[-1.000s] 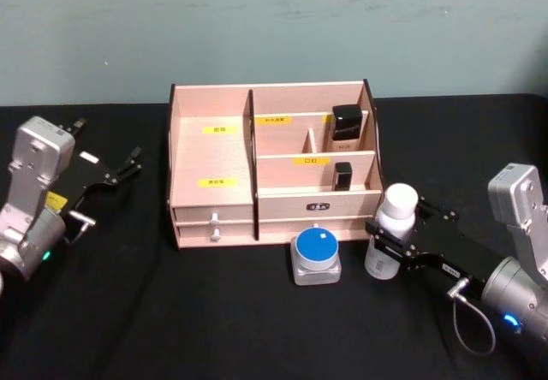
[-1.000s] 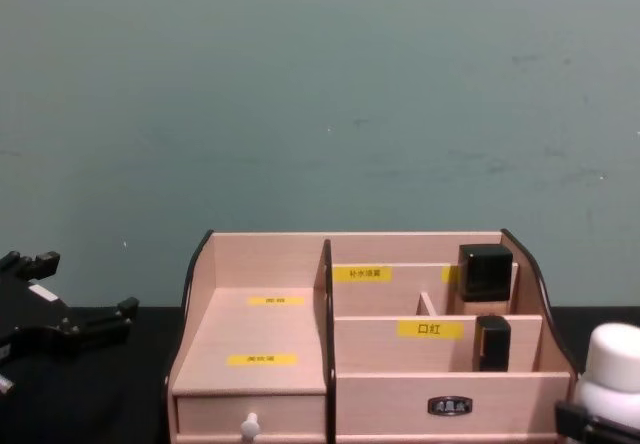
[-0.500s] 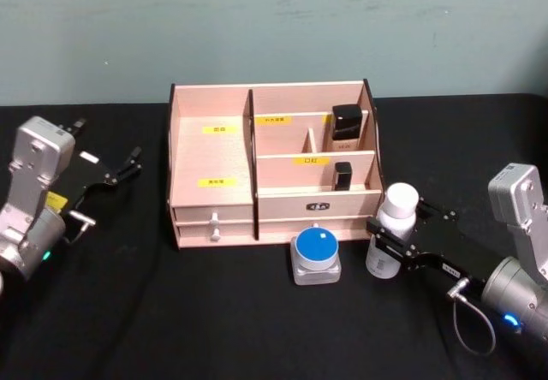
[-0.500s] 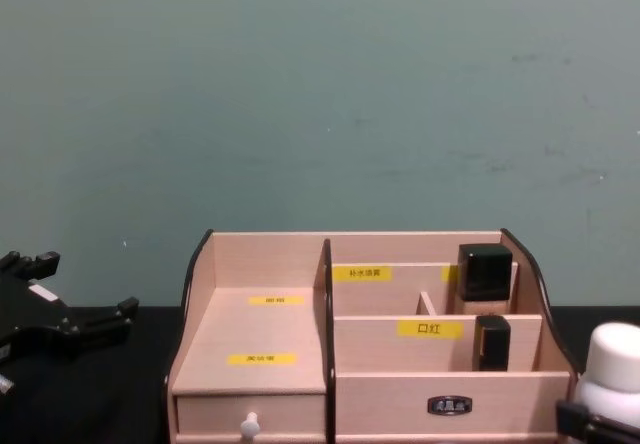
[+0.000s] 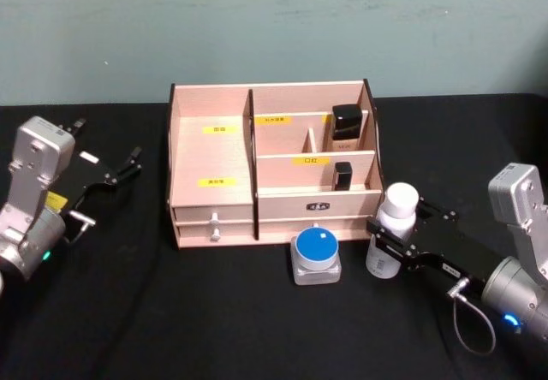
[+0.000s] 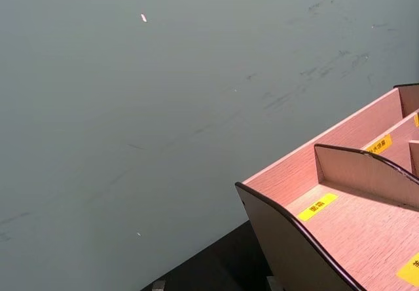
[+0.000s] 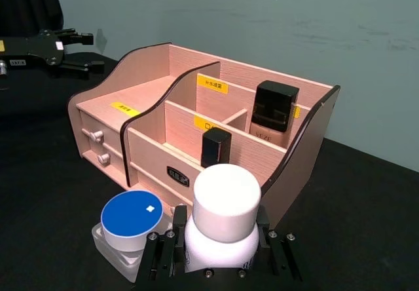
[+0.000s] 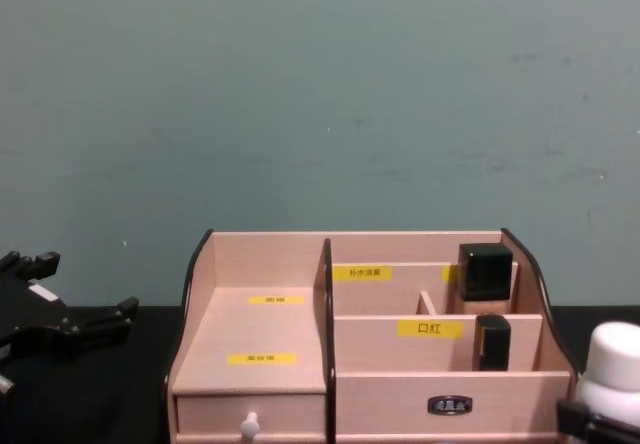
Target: Pick up the facial cleanser and watermelon frost from the table and place them into the tiered storage box.
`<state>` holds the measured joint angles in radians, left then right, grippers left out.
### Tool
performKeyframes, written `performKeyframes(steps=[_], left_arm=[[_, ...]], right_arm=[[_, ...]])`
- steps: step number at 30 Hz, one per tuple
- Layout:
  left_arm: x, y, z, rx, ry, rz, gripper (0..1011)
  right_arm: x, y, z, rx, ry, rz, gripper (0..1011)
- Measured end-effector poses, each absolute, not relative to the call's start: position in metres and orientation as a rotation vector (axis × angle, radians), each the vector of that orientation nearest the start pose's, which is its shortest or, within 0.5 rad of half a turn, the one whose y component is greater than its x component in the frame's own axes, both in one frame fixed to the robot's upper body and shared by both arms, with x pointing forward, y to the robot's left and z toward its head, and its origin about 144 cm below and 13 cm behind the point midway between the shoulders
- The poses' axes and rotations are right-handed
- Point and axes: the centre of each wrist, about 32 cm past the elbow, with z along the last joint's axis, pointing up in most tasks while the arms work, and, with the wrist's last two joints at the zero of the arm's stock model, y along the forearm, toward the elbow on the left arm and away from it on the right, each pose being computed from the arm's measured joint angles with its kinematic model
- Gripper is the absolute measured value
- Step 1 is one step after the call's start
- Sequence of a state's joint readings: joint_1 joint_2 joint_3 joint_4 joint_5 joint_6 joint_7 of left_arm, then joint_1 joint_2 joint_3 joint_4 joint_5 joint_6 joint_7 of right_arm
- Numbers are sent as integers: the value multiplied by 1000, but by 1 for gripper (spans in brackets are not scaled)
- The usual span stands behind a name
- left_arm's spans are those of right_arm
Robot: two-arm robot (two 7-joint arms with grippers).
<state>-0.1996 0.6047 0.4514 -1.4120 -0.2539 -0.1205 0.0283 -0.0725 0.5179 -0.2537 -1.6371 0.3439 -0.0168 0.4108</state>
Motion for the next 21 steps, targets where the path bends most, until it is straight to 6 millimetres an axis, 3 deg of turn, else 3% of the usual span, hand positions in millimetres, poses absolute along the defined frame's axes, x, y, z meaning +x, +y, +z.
performKeyframes(steps=[12,21], left_arm=[[489,310,1140,304,-285,1248,1001],[489,310,1140,305,-285,1248,1001]], right_arm=[[429,-296,1146,-140,1,-860,596],[436,-285,1174,-101,-39,-777,599]])
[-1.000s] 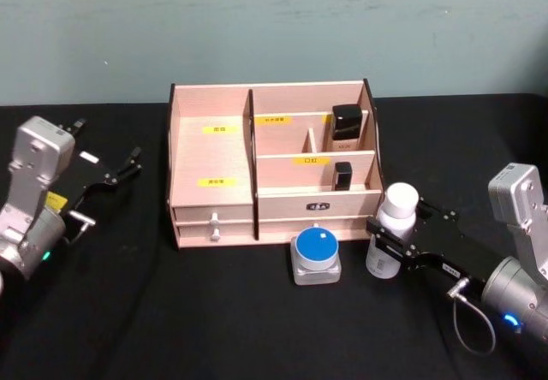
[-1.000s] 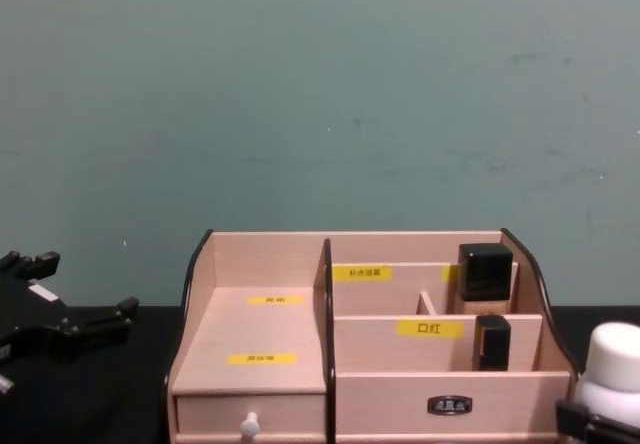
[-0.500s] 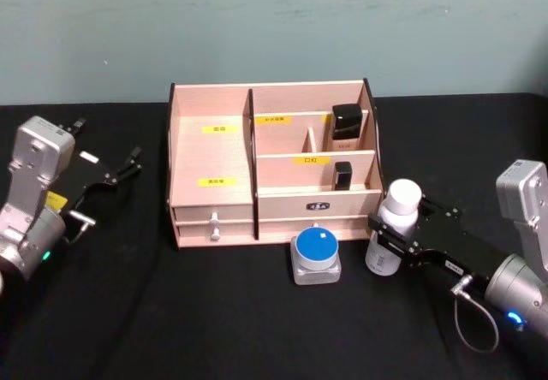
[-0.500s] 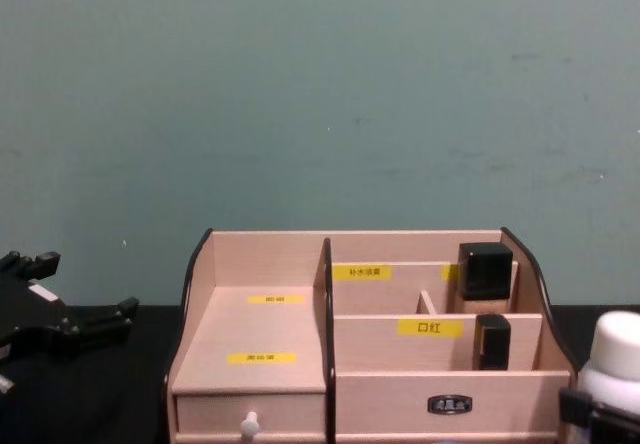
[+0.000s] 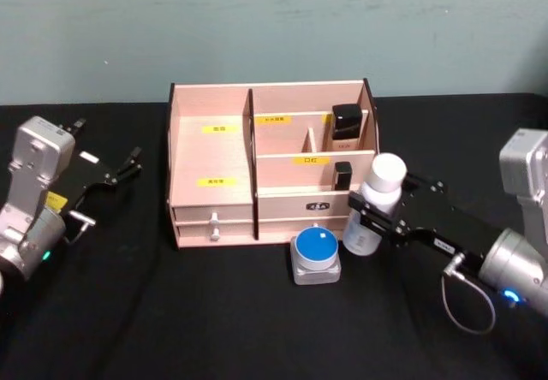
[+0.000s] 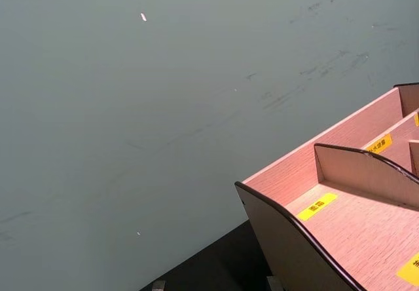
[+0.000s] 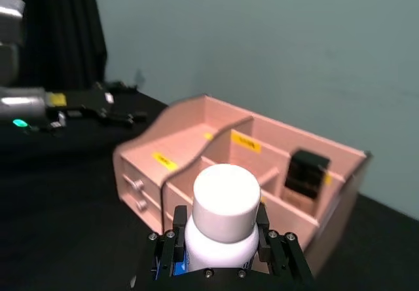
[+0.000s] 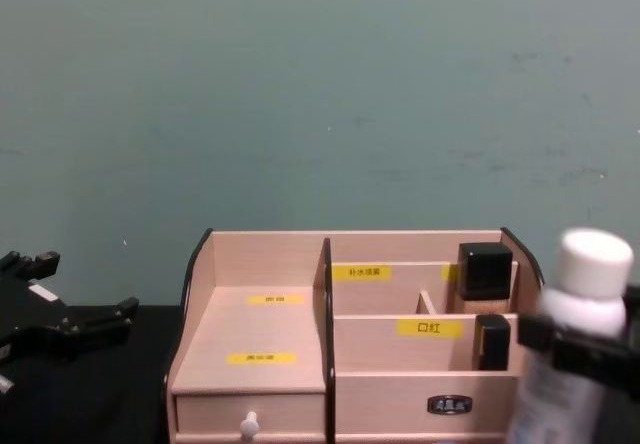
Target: Pick up the facial cleanser and watermelon frost from the table and place them into the tiered storage box.
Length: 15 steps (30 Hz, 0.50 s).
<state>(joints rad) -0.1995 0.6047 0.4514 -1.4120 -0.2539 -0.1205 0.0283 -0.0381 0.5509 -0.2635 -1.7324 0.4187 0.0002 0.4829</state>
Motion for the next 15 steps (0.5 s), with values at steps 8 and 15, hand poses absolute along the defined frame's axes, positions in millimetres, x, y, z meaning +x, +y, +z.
performKeyframes(steps=[8,15], left_arm=[[489,310,1140,305,-285,1248,1001],[489,310,1140,305,-285,1248,1001]], right_arm=[[446,-271,1196,-69,-67,-717,599],[461,-258,1211,-56,-97,-686,599]])
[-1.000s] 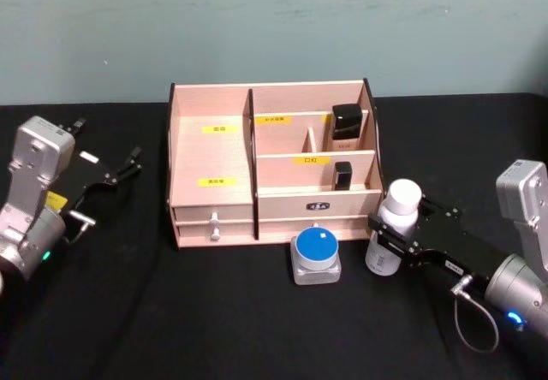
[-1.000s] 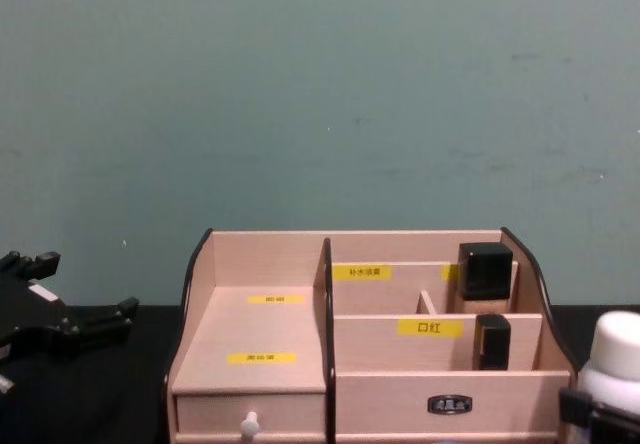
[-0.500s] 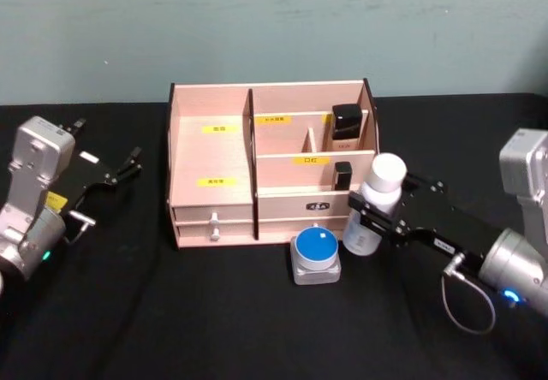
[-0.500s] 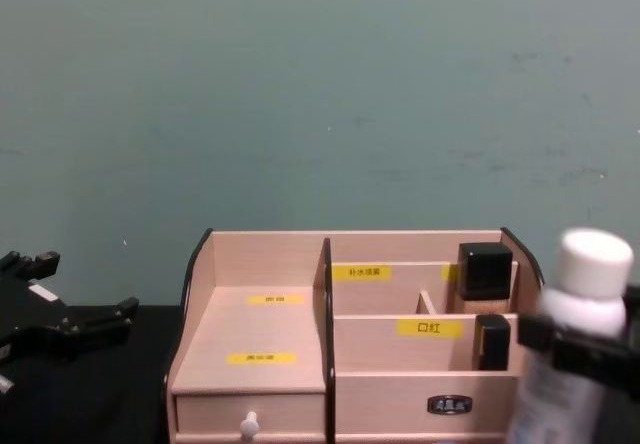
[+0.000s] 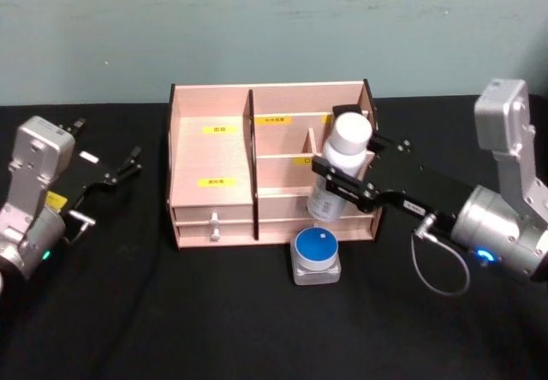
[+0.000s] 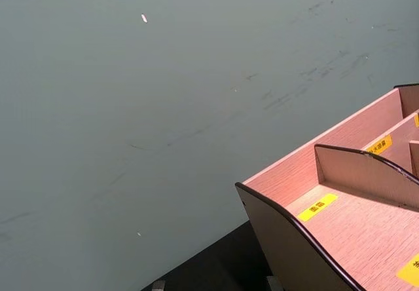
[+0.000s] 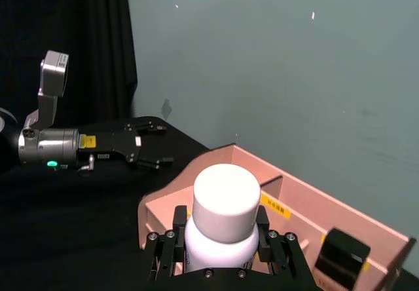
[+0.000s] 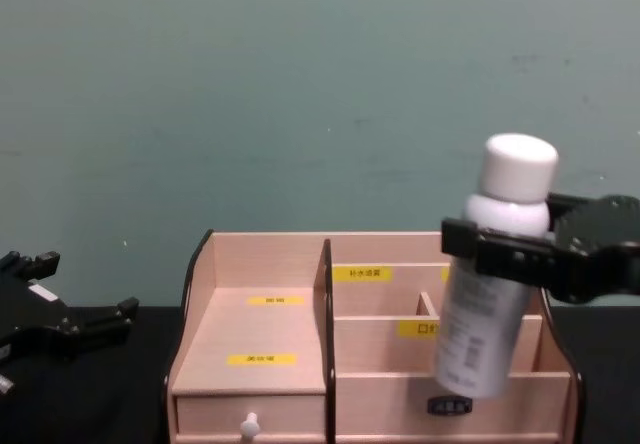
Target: Pick up the facial cleanser and watermelon frost from the table and place them into the tiered storage box.
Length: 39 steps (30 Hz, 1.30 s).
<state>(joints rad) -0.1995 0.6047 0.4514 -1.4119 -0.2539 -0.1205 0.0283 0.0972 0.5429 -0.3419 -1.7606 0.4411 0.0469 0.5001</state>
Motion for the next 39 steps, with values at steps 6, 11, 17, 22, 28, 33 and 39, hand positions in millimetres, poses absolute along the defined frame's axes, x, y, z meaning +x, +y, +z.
performKeyframes(steps=[6,11,17,22,28,33,39], left_arm=[[489,310,1140,304,-285,1248,1001],[489,310,1140,305,-285,1248,1001],[489,310,1140,304,-285,1248,1001],[489,310,1140,304,-285,1248,1001],[489,310,1140,305,-285,1248,1001],[489,310,1140,304,-285,1248,1001],[489,310,1140,304,-285,1248,1001]], right_arm=[[472,-250,1216,-43,-103,-680,599],[483,-242,1220,-35,-110,-677,599],[494,-236,1221,-39,-119,-687,599],[511,-231,1222,-35,-121,-713,599],[525,-225,1221,-43,-128,-733,599],[537,-220,1219,-51,-134,-746,599],[546,-217,1217,-57,-132,-763,599]])
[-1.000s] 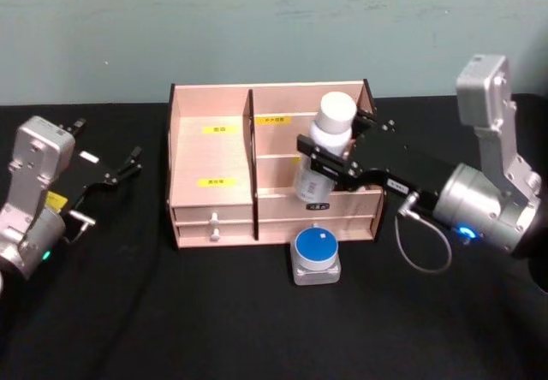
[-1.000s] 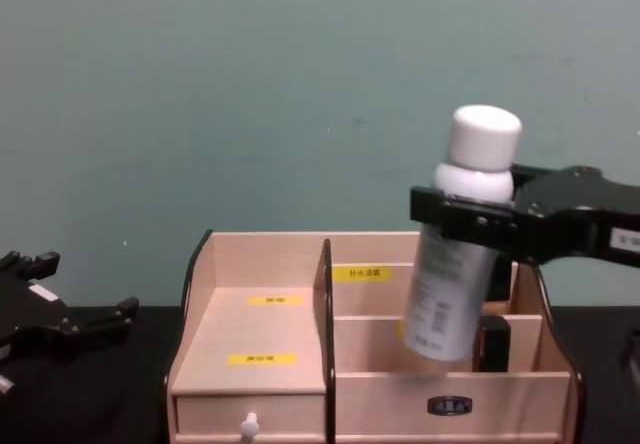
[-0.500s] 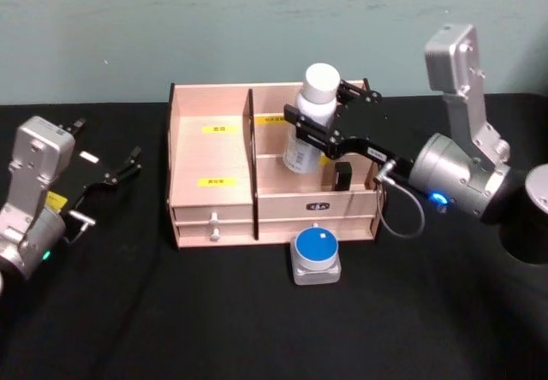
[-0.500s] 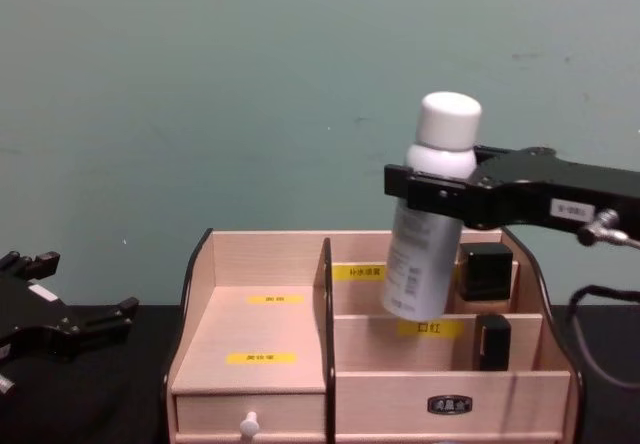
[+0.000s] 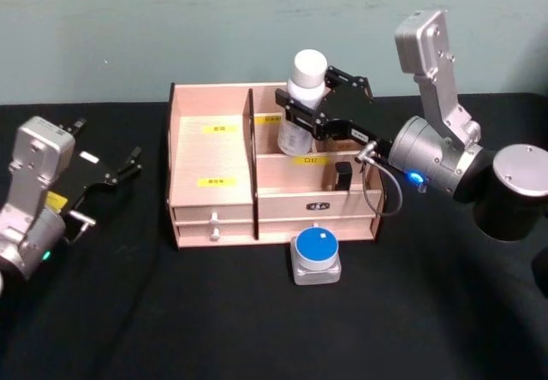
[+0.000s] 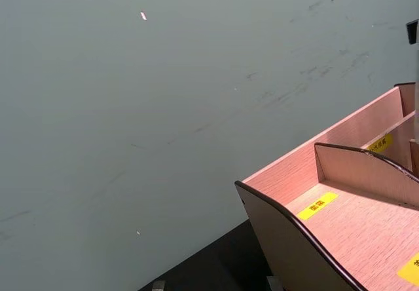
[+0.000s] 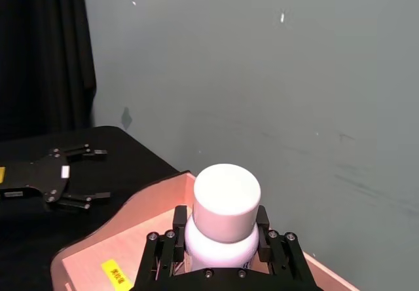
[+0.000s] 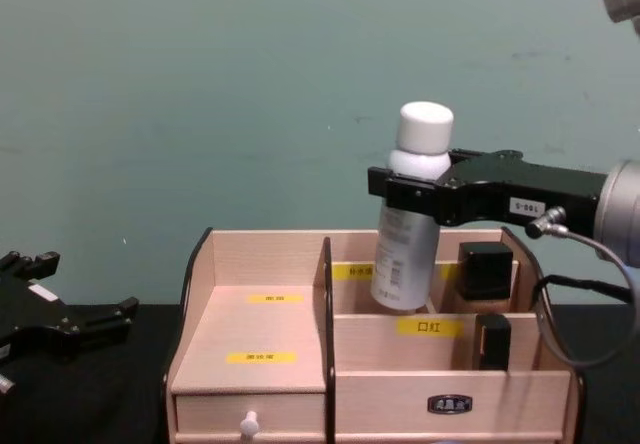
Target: Pick up the facial cleanser and watermelon frost from the table and place them into the tiered storage box.
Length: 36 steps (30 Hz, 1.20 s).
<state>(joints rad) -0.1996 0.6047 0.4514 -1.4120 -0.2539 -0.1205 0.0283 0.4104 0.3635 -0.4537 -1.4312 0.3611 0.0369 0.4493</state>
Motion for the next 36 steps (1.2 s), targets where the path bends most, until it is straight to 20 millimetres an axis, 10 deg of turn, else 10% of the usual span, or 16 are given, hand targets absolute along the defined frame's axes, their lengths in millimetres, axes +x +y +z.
performKeyframes(steps=[36], left_arm=[[489,310,1140,304,-285,1248,1001]], right_arm=[[568,-207,1206,-80,-125,-785,599]])
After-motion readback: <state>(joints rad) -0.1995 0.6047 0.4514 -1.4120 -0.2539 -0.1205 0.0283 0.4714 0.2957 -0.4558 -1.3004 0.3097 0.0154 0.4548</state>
